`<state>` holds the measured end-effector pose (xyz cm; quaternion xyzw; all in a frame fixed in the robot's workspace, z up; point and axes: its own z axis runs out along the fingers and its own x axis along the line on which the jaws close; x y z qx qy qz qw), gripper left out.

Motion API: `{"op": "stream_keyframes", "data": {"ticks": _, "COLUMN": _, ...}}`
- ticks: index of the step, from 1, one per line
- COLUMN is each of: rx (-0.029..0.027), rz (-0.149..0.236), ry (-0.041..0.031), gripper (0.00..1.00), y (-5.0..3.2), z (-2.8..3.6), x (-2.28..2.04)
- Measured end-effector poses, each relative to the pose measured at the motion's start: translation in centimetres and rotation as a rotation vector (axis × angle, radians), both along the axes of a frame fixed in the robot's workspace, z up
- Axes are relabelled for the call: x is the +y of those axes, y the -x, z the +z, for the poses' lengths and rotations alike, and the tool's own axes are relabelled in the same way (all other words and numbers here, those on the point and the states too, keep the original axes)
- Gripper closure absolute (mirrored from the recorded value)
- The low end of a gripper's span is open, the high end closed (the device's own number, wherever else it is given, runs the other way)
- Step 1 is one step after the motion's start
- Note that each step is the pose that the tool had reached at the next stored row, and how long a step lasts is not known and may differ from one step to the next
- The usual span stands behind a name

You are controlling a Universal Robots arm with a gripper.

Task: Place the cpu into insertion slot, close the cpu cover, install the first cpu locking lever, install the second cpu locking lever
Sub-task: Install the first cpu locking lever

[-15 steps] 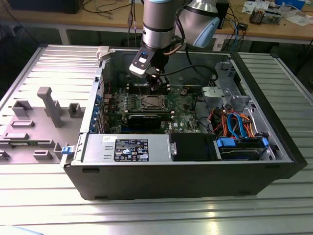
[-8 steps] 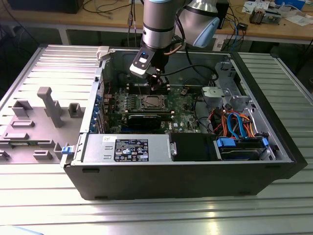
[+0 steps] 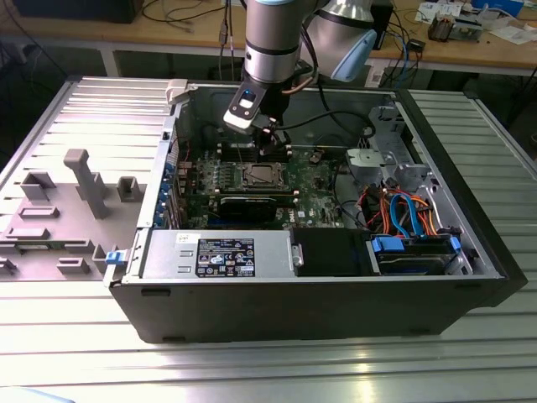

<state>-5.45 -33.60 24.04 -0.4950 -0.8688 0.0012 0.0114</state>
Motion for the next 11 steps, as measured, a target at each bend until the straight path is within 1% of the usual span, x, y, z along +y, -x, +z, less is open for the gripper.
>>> {"op": "stream_keyframes", "data": {"ticks": 2, "rx": 0.0000, "rz": 0.018, "ry": 0.0000, "gripper": 0.89, "y": 0.00, "z": 0.00, "x": 0.00}}
{"op": "stream_keyframes", "data": {"ticks": 11, "rx": 0.0000, "rz": 0.029, "ry": 0.0000, "gripper": 0.89, "y": 0.00, "z": 0.00, "x": 0.00}}
